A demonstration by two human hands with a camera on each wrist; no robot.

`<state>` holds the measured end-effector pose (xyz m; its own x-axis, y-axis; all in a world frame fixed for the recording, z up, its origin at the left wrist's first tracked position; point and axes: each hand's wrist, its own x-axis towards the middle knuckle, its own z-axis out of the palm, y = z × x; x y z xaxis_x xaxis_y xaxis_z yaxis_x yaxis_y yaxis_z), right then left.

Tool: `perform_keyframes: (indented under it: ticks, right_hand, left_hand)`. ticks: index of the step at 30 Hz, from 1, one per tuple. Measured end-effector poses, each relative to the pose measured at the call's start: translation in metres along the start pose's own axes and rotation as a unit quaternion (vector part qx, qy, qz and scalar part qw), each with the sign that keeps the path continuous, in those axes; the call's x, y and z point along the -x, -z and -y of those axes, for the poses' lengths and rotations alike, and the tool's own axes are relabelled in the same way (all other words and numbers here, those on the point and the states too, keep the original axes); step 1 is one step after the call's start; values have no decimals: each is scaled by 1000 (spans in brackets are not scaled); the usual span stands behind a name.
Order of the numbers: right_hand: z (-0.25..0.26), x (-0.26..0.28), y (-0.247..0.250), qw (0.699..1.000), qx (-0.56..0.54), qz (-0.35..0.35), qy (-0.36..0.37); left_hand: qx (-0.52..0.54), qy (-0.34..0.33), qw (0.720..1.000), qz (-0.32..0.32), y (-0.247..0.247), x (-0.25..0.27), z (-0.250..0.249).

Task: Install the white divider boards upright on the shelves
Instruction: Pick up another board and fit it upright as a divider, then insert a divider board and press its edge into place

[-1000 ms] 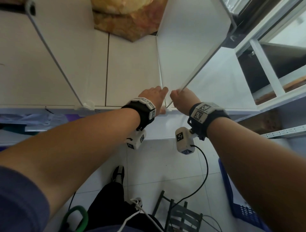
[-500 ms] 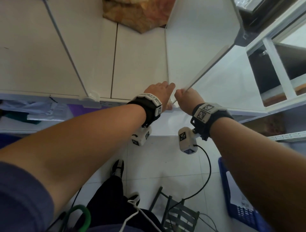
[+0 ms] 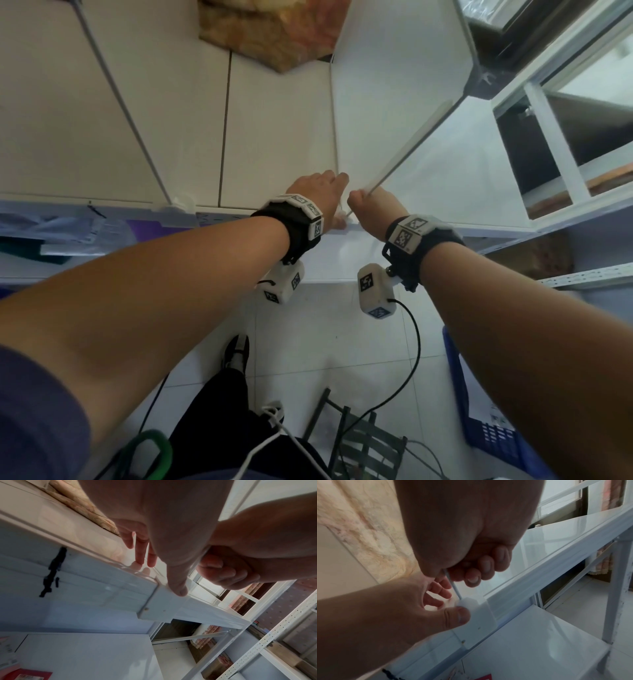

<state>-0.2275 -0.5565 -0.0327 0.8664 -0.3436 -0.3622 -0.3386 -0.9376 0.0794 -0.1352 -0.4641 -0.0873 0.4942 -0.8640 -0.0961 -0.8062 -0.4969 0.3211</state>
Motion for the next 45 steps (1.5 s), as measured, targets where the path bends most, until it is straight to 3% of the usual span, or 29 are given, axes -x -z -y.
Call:
perform_keyframes:
  ticks: [5,8,13,20,26,30,34,39,45]
  right_hand:
    - [-1,-5,2,973,-202,39,-105]
    - [4,-6,4,972,-193,59,-118]
    - [7,-3,-1,966,-226,25,-123]
    - [6,-3,10,935,-292,107,-171]
    - [7,32,22,905,-337,166,-200]
    - [24,58,26,892,-379,183,-165]
    - [74,70,43,914,-353,178,-92]
    - [167,73,64,934,-302,193,16]
    - [276,64,91,939,-278,173,105]
  left_hand:
    - [-7,-8,1000,6,-3,0,3]
    - [-14,-14,1000,1,-4,-2,4]
    - [-24,-29,999,6,-2,-7,6]
    - [-21,-8,998,58,10,-3,-2]
    - [44,50,995,67,35,38,13]
    - [68,127,988,53,57,83,35]
    - [71,172,980,70,81,130,58]
    - [106,237,963,73,106,198,101]
    - [141,296,945,8,133,264,163]
